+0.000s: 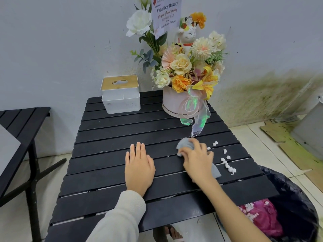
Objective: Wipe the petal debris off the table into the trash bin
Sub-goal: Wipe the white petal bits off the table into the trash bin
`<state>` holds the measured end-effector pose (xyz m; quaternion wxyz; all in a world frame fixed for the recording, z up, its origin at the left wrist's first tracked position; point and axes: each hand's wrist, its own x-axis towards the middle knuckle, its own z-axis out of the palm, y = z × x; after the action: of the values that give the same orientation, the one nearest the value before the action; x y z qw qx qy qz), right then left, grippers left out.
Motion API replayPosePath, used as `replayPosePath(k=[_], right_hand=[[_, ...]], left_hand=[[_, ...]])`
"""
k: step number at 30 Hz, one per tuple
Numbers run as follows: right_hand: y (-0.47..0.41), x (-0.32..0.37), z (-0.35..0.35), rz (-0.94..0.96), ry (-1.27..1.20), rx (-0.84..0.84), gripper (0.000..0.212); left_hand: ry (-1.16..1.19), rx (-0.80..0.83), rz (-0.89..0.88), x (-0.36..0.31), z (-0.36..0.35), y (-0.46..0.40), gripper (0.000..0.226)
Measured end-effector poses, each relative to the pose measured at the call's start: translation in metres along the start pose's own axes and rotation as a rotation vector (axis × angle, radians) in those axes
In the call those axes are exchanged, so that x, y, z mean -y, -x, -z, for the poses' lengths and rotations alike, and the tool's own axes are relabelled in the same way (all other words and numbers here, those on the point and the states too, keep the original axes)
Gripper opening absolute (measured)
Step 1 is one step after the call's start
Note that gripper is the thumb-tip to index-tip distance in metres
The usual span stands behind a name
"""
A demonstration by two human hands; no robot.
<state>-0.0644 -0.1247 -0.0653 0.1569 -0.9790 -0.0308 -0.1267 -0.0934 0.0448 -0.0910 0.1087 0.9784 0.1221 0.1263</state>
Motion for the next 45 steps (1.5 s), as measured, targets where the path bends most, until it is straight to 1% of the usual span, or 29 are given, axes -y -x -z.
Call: replayPosePath(k=[2,4,6,9,11,15,17,18,19,21,22,24,26,30,33,35,38,39,42,45], right_hand=[[-0.003,-0.007,0.001,-0.079,0.003,0.047,0.012],[-0.003,-0.002,-0.001,-0.079,0.010,0.085,0.016],[-0.003,0.005,-0.001,-0.050,-0.013,0.123,0.019],[-0.006,0.007,0.001,-0.020,-0.095,0.186,0.011],[-0.010,0.005,0.006,0.021,-0.114,0.208,0.011],[-0.023,0.004,0.013,0.158,-0.059,0.179,0.017],[-0.029,0.004,0.014,0.200,-0.009,0.252,0.031],[-0.031,0.004,0.014,0.208,0.007,0.315,0.039],[-0.032,0.003,0.014,0.198,0.008,0.385,0.041],[-0.034,0.000,0.016,0.150,-0.047,0.488,0.037],[-0.034,-0.003,0.017,0.130,-0.090,0.506,0.034],[-0.033,-0.006,0.019,0.118,-0.149,0.485,0.023],[-0.031,-0.004,0.017,0.144,-0.147,0.408,0.014],[-0.024,0.004,0.001,0.230,-0.148,0.198,0.011],[-0.021,0.007,-0.009,0.287,-0.171,0.060,0.004],[-0.019,0.007,-0.011,0.328,-0.172,0.010,0.008],[-0.015,0.005,-0.010,0.401,-0.200,0.017,0.006],[-0.014,0.002,-0.010,0.400,-0.220,0.042,0.004],[-0.014,-0.002,-0.009,0.350,-0.267,0.128,0.010],[-0.017,0.006,-0.007,0.327,-0.275,0.172,0.011]], left_hand=[[-0.006,-0.004,-0.001,0.000,-0.001,0.000,0.057],[-0.007,0.000,0.001,0.000,-0.001,0.000,0.057],[-0.009,0.004,0.003,-0.001,0.000,-0.001,0.057],[-0.014,0.004,-0.005,-0.001,0.000,-0.001,0.056],[-0.012,0.004,-0.006,-0.001,0.000,-0.001,0.055],[-0.015,0.003,-0.005,0.000,0.000,-0.001,0.055],[-0.015,0.002,-0.002,-0.001,0.000,-0.001,0.055],[-0.014,0.003,0.001,-0.001,0.000,-0.002,0.055],[-0.012,0.003,0.003,-0.001,0.000,-0.002,0.055],[-0.011,0.002,0.004,-0.001,0.000,-0.002,0.056],[-0.011,0.001,0.004,-0.001,0.000,-0.002,0.056],[-0.010,-0.001,0.003,-0.001,0.000,-0.002,0.056],[-0.009,-0.004,0.002,-0.001,0.000,-0.002,0.056],[-0.003,-0.003,0.007,-0.002,0.000,-0.002,0.055],[-0.004,-0.005,0.004,-0.002,0.000,-0.002,0.055],[-0.001,-0.007,0.003,-0.002,0.000,-0.002,0.055],[0.003,-0.011,0.003,-0.002,0.000,-0.002,0.055],[0.004,-0.012,0.003,-0.002,0.000,-0.002,0.055],[-0.003,-0.015,0.000,-0.003,0.001,-0.003,0.054],[-0.005,-0.013,0.002,-0.003,0.001,-0.002,0.054]])
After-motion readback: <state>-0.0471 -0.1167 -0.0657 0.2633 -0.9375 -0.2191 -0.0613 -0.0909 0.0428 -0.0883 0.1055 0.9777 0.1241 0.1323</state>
